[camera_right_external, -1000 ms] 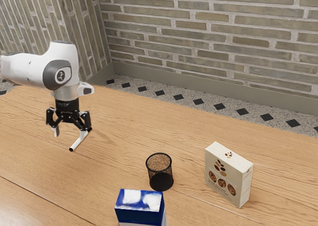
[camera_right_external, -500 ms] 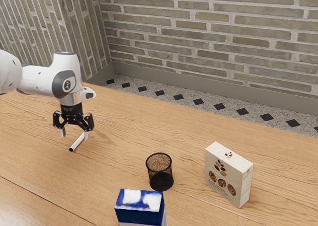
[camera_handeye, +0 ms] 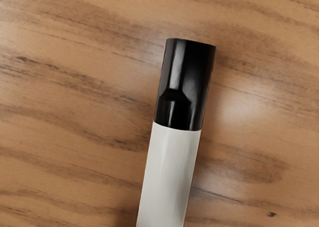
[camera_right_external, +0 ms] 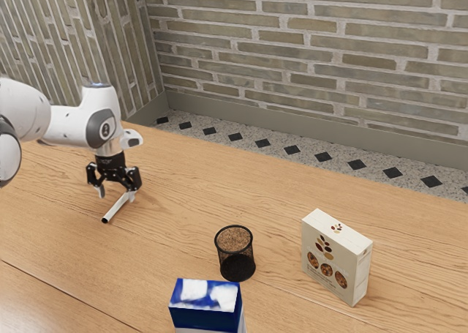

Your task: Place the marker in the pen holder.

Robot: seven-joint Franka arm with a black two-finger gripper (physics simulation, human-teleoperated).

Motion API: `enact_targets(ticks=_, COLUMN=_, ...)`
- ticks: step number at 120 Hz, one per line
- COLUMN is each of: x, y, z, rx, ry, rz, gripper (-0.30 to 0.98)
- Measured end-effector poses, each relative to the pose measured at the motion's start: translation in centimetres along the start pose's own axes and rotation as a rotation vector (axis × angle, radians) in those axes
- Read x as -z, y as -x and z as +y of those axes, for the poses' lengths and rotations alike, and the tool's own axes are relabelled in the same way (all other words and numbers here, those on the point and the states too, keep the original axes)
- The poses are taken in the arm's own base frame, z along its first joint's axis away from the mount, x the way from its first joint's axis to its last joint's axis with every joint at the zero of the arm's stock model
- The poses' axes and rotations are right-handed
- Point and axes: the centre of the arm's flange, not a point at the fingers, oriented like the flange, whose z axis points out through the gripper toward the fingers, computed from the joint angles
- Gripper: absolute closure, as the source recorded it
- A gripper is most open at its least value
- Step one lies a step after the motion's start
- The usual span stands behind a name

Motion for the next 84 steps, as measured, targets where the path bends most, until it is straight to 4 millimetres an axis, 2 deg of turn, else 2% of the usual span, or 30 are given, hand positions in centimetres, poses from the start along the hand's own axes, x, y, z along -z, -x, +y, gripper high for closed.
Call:
enact_targets(ticks=18, x=-0.4, y=-1.1, z=-0.2, rx=-0.034, ry=0.000, rz=0.014, gripper=0.00)
enact_targets(ticks=36, x=-1.0, y=-1.4, z=-0.3, rx=-0.063, ry=0.003, rz=0.012, gripper=0.01)
enact_targets(ticks=62, x=-0.5, y=-1.6, z=-0.4, rx=-0.108, ry=-0.004, rz=0.024, gripper=0.41)
enact_targets(ticks=84, x=-0.8, y=-1.6, z=-0.3, rx=-0.130, ry=0.000, rz=0.021, gripper=0.56)
